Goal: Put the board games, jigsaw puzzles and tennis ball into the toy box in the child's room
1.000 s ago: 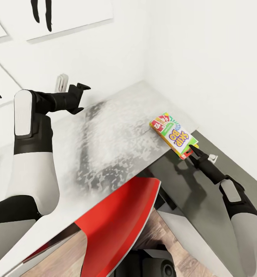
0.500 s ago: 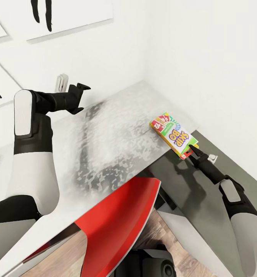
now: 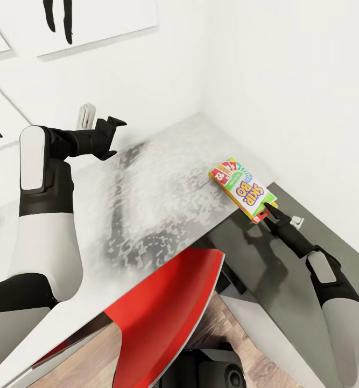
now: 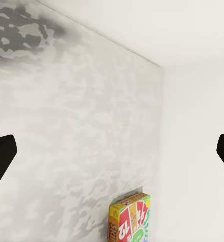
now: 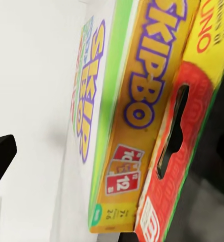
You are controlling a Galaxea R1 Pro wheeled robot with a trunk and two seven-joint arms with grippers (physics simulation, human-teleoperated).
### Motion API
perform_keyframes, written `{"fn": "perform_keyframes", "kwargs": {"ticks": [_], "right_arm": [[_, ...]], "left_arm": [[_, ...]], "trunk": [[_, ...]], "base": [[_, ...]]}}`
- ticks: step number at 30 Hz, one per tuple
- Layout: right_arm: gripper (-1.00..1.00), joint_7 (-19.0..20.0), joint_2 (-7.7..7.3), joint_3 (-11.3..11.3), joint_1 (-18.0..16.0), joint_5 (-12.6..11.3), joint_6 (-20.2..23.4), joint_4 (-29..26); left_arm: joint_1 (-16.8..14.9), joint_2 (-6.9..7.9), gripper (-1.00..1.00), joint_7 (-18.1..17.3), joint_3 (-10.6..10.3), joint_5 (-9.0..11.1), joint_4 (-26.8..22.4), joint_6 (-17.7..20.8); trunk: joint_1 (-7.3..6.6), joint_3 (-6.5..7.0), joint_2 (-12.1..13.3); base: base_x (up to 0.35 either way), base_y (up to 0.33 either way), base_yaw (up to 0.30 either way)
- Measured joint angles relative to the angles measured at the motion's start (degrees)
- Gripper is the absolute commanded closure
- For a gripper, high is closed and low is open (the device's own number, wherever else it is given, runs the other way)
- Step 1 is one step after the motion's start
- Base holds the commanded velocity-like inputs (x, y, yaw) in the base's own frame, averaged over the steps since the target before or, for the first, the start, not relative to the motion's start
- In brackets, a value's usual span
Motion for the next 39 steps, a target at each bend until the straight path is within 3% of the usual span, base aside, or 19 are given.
{"fn": "perform_keyframes", "kwargs": {"ticks": [39], "right_arm": [[-1.0,-1.7,0.25,0.1,-0.9,0.2,-1.8,0.5]], "left_arm": [[0.0,0.01,-1.0,0.1,-0.1,-0.1,0.2,0.2]], "trunk": [[0.0,0.0,0.0]], "base": [[0.0,0.0,0.0]]}}
